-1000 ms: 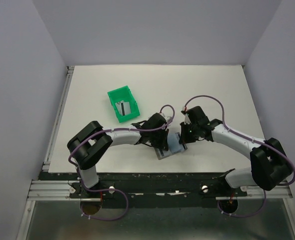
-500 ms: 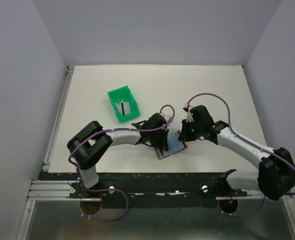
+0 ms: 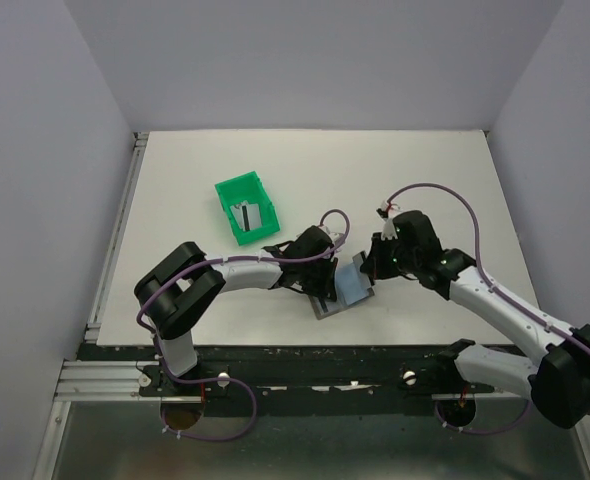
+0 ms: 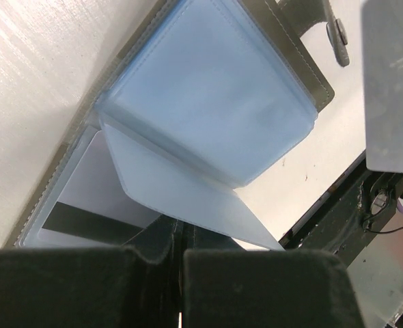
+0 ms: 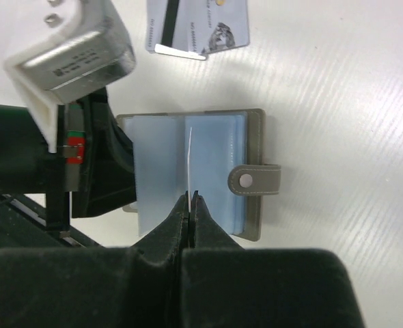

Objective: Put the credit cards into the card holder
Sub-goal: Turn over the card holder at the center of the board.

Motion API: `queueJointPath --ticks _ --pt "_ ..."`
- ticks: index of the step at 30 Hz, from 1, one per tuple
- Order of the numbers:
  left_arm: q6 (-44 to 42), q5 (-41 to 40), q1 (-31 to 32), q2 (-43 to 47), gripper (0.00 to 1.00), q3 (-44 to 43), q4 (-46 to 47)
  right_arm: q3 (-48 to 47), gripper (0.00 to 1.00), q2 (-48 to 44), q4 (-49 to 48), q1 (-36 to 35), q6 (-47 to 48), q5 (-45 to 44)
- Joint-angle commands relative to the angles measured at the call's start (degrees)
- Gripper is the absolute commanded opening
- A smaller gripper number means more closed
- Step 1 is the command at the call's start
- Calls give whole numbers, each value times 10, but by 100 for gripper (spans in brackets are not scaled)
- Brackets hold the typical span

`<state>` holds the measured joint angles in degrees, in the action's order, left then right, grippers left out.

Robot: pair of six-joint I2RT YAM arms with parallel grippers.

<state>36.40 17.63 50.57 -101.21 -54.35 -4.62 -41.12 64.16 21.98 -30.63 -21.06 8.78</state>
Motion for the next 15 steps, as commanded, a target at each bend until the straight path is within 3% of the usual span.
queueJointPath --ticks 1,9,15 --pt "-12 -15 -5 -9 1 3 -40 9 1 -5 -36 2 7 52" --pt "-3 -21 -5 37 1 -2 -56 20 1 79 -90 2 -17 161" --pt "-1 -40 -5 110 0 -25 -96 30 1 126 -123 2 -34 184"
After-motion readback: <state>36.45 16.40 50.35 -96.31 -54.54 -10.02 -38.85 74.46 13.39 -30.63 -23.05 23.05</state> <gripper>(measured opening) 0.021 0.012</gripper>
